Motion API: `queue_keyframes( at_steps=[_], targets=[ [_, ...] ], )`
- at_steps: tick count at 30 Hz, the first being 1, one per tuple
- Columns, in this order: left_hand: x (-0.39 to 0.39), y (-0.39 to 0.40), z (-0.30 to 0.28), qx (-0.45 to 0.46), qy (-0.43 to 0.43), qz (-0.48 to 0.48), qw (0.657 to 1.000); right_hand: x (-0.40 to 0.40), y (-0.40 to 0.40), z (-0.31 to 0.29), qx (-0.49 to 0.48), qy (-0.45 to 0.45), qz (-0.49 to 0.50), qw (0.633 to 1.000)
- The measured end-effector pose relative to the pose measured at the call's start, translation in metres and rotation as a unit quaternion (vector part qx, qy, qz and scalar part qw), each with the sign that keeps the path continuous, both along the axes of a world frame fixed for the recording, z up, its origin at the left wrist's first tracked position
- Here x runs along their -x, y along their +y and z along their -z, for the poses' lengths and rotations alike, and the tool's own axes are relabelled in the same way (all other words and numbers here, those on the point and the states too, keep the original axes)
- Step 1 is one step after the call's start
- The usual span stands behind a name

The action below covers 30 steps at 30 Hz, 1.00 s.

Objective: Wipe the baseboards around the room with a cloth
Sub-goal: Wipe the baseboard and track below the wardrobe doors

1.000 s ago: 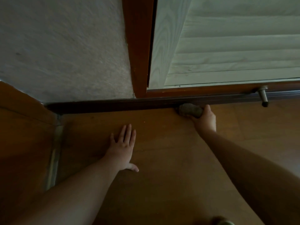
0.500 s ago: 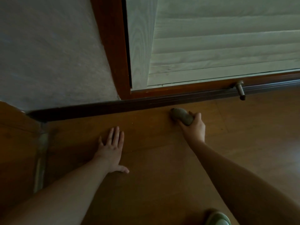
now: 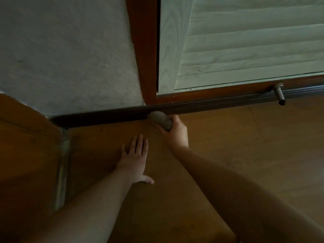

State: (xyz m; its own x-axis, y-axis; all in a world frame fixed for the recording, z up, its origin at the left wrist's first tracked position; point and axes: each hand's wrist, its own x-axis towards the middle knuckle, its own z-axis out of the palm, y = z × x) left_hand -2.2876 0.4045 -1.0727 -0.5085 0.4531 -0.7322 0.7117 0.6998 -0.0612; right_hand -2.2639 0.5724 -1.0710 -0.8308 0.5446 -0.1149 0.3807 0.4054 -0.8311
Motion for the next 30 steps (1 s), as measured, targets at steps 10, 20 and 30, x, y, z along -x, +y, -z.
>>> queue_keyframes(
  at_steps=[10, 20, 30],
  targets=[
    [0.001, -0.003, 0.004, -0.015, -0.013, -0.01, 1.0, -0.031, 0.125, -0.01, -0.118, -0.067, 0.044, 0.99],
    [0.002, -0.002, 0.005, -0.004, -0.019, -0.009, 1.0, -0.055, 0.175, -0.016, -0.108, -0.083, 0.18, 0.974],
    [0.003, -0.001, 0.003, 0.014, -0.02, -0.006, 1.0, -0.058, 0.093, -0.025, -0.055, -0.099, 0.051, 0.992]
  ],
)
